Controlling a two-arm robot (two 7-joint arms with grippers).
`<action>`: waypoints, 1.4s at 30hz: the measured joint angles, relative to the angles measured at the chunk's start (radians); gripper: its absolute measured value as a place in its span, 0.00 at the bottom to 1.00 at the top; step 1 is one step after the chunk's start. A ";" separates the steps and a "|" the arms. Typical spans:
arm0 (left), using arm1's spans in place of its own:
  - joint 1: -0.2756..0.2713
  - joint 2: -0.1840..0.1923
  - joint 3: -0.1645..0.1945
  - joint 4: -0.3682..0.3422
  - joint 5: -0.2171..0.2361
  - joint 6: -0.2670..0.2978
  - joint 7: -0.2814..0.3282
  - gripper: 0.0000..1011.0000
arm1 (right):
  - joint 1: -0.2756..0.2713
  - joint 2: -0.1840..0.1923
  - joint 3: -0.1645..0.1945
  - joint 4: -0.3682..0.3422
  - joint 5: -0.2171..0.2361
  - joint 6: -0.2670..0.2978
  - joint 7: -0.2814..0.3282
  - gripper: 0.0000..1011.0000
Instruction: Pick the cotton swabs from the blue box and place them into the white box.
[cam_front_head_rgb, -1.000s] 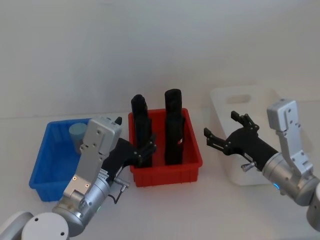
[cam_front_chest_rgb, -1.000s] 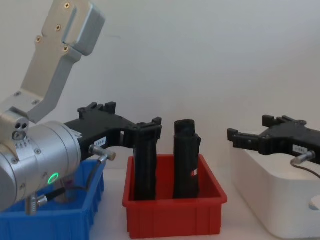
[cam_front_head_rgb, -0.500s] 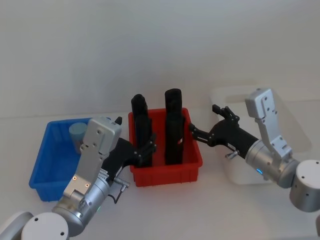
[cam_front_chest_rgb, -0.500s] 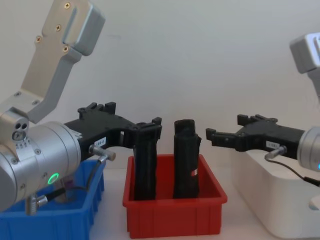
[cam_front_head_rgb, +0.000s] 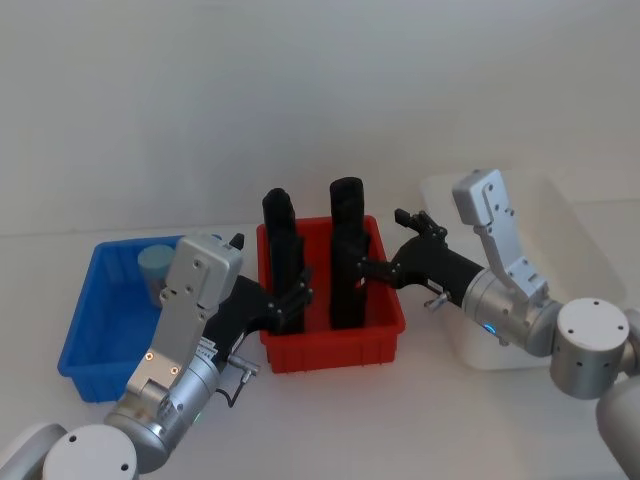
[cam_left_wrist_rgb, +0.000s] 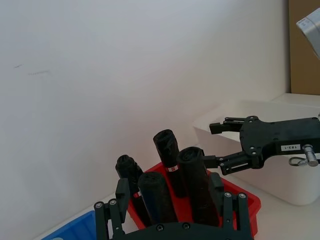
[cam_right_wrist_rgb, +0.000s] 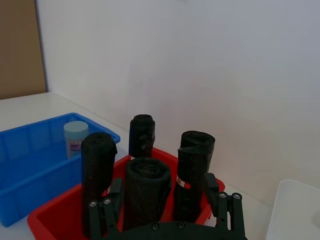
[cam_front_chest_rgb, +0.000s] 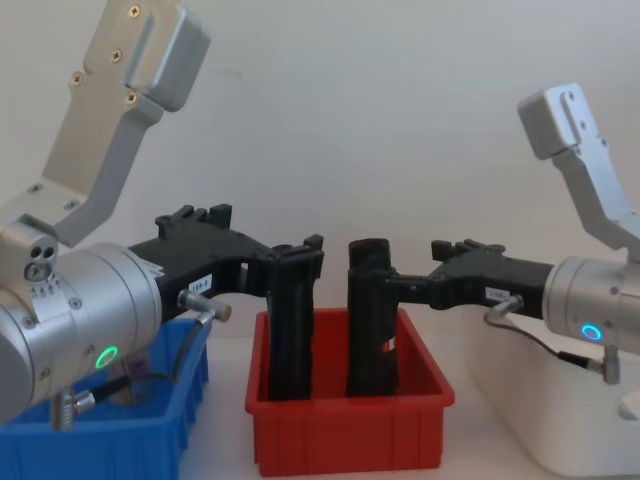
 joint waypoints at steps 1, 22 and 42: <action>0.000 0.000 0.000 0.000 0.000 0.000 0.000 0.99 | 0.008 -0.003 -0.002 0.015 -0.001 -0.003 0.003 0.99; 0.000 0.000 0.000 0.000 0.000 0.000 0.000 0.99 | 0.186 -0.077 -0.029 0.371 -0.008 -0.127 0.074 0.99; 0.000 0.000 0.000 0.000 0.000 0.000 0.000 0.99 | 0.334 -0.132 -0.020 0.669 0.013 -0.276 0.107 0.56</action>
